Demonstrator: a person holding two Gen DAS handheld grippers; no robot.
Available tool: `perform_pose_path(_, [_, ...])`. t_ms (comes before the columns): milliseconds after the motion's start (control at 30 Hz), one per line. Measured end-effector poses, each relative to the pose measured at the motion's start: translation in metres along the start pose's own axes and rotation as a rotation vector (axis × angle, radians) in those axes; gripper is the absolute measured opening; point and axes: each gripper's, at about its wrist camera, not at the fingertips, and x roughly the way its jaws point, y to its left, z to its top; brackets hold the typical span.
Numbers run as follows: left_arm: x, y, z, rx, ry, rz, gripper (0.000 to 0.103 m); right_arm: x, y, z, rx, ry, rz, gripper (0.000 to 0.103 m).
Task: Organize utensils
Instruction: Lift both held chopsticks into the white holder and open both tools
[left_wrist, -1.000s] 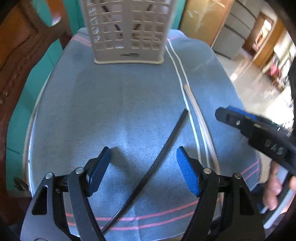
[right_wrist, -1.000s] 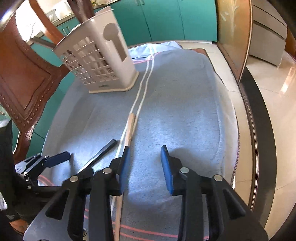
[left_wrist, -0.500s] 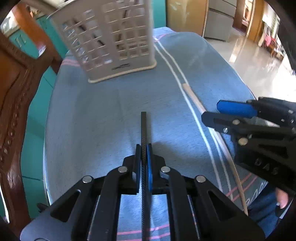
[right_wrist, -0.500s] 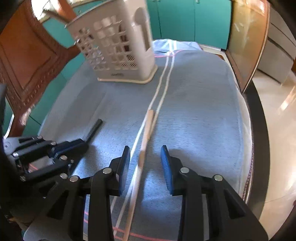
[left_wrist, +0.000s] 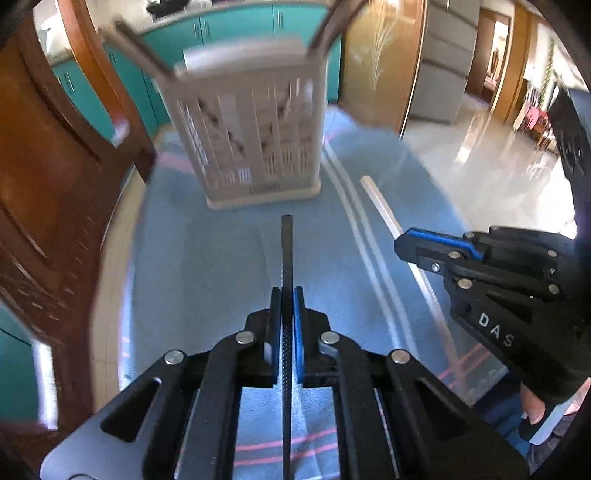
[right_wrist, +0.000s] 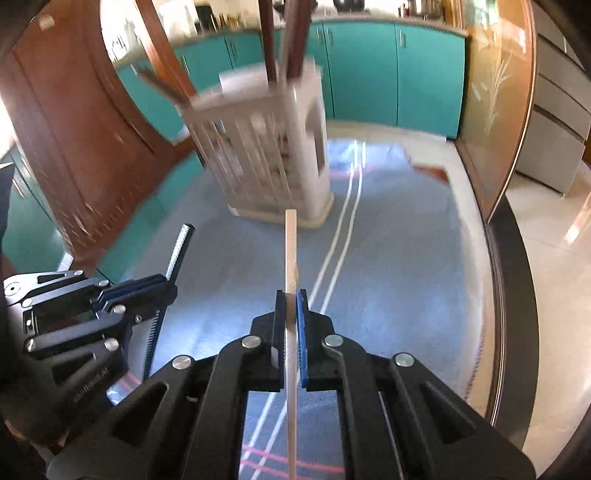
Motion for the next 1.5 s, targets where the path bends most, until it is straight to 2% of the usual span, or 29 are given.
perform_pose_path(233, [-0.087, 0.009, 0.019, -0.013, -0.185, -0.025, 0.007, -0.080, 0.010, 0.029, -0.018, -0.147, 0.035, 0.006])
perform_pose_path(333, [-0.116, 0.022, 0.030, -0.033, -0.249, -0.043, 0.007, -0.111, 0.017, 0.058, -0.035, -0.229, 0.058, 0.006])
perform_pose_path(467, [-0.154, 0.043, 0.074, -0.054, -0.336, -0.054, 0.007, -0.147, 0.032, 0.115, -0.047, -0.364, 0.059, 0.006])
perform_pose_path(600, [-0.196, 0.061, 0.134, -0.077, -0.469, -0.037, 0.007, -0.162, 0.034, 0.162, -0.023, -0.466, 0.035, 0.006])
perform_pose_path(667, [-0.207, 0.074, 0.164, -0.115, -0.538, -0.016, 0.007, -0.153, 0.032, 0.181, -0.006, -0.488, 0.013, 0.006])
perform_pose_path(767, [-0.199, 0.088, 0.191, -0.166, -0.607, -0.001, 0.007, -0.125, 0.029, 0.192, 0.002, -0.493, -0.006, 0.006])
perform_pose_path(833, [-0.177, 0.092, 0.199, -0.186, -0.602, 0.026, 0.007, -0.105, 0.028, 0.193, 0.006, -0.493, -0.033, 0.006])
perform_pose_path(967, [-0.120, 0.094, 0.194, -0.205, -0.513, 0.045, 0.007, -0.072, 0.018, 0.193, 0.067, -0.495, -0.026, 0.006])
perform_pose_path(1133, [-0.077, 0.093, 0.182, -0.196, -0.435, 0.053, 0.007, -0.067, 0.014, 0.200, 0.080, -0.524, -0.033, 0.006])
perform_pose_path(1333, [-0.054, 0.097, 0.175, -0.210, -0.386, 0.055, 0.008, -0.077, 0.017, 0.202, 0.094, -0.589, -0.035, 0.006])
perform_pose_path(1500, [-0.067, 0.091, 0.163, -0.192, -0.422, 0.070, 0.018, -0.047, 0.030, 0.191, 0.025, -0.539, -0.089, 0.006])
